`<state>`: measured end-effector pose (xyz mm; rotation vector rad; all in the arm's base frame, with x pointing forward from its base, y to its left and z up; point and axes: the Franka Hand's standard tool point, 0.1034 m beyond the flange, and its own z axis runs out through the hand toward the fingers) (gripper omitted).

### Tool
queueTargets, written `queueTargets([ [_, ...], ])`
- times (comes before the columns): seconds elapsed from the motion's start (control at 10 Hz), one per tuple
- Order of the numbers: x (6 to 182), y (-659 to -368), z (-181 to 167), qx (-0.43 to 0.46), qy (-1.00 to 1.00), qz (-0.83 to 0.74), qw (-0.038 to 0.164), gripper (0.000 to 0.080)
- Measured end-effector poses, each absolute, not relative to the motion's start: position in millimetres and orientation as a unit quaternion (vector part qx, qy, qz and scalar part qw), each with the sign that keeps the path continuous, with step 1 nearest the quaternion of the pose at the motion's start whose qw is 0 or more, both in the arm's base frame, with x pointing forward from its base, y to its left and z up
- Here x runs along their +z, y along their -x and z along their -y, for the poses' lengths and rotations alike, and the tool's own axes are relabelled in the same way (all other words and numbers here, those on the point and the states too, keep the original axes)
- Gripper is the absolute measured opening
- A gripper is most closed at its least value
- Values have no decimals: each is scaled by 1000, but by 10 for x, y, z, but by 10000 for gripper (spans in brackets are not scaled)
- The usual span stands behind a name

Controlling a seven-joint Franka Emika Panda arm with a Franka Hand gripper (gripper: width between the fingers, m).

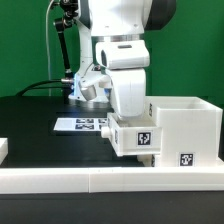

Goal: Assemble drawer

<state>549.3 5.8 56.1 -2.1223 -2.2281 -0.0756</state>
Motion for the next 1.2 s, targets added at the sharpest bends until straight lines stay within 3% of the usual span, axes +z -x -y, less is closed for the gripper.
queueTargets([
  [0.5, 561, -5493, -55, -24, 689, 723, 32, 41],
  [0.6, 561, -5493, -57, -24, 690, 723, 32, 218],
  [0.7, 571, -5498, -71, -25, 692, 721, 31, 218],
  [0.8, 586, -5505, -84, -26, 692, 721, 31, 424],
  [0.9, 604, -5513, -90, -27, 692, 721, 29, 572],
  [1.0, 645, -5518, -87, -26, 692, 720, 28, 572],
  [1.2, 841, -5556, -51, -22, 694, 719, 21, 644],
])
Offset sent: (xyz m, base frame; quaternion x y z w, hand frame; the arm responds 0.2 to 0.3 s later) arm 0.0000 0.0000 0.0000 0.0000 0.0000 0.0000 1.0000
